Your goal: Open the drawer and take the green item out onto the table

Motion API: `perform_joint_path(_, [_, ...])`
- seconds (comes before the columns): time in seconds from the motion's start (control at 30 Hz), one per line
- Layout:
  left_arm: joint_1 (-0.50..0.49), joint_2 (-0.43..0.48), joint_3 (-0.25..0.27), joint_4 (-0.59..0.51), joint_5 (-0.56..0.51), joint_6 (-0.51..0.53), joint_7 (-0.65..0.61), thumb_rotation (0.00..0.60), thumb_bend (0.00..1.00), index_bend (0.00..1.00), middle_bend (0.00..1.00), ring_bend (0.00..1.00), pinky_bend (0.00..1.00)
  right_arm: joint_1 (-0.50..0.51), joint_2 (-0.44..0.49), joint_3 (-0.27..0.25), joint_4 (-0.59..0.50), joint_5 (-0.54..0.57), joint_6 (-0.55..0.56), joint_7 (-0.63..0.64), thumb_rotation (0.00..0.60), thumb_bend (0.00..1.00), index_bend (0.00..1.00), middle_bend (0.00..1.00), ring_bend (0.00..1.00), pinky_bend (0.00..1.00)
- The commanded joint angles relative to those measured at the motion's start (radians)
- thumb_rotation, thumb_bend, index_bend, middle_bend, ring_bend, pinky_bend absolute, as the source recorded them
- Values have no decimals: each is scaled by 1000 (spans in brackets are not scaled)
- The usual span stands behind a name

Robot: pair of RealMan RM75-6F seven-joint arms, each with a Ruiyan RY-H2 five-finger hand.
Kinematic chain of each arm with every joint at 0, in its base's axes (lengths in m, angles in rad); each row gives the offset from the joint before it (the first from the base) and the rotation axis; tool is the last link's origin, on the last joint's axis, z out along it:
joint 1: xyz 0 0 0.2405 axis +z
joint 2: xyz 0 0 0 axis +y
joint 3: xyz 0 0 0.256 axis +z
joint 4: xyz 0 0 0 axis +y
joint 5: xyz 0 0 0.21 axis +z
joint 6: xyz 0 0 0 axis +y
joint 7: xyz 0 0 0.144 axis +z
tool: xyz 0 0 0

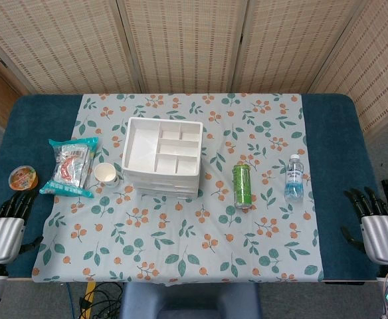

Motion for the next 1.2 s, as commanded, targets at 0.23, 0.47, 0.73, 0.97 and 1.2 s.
perform_joint_path(0.23, [-5, -6, 2, 11, 23, 11, -27, 600, 126, 25, 106, 50, 149, -4, -2, 3, 6, -8, 17, 6, 600, 294, 133, 141, 104, 183])
perform_joint_path(0.47, [-31, -12, 2, 43, 80, 13, -132, 600, 126, 61, 114, 135, 198, -6, -1, 16, 5, -19, 44, 3, 600, 294, 133, 141, 104, 183])
perform_joint_path(0.73, [-99, -13, 8, 47, 136, -52, -299, 600, 126, 99, 267, 358, 537, 1, 12, 37, -13, -24, 64, -24, 600, 302, 133, 142, 104, 183])
perform_joint_path(0.97, [-210, -9, 36, 36, 193, -191, -517, 600, 225, 105, 459, 576, 825, 7, 28, 54, -36, -18, 72, -53, 600, 301, 133, 146, 104, 183])
perform_joint_path(1.2, [-332, -43, 52, 31, 244, -317, -655, 600, 368, 111, 689, 792, 980, 16, 25, 55, -41, -17, 58, -64, 600, 302, 133, 147, 104, 183])
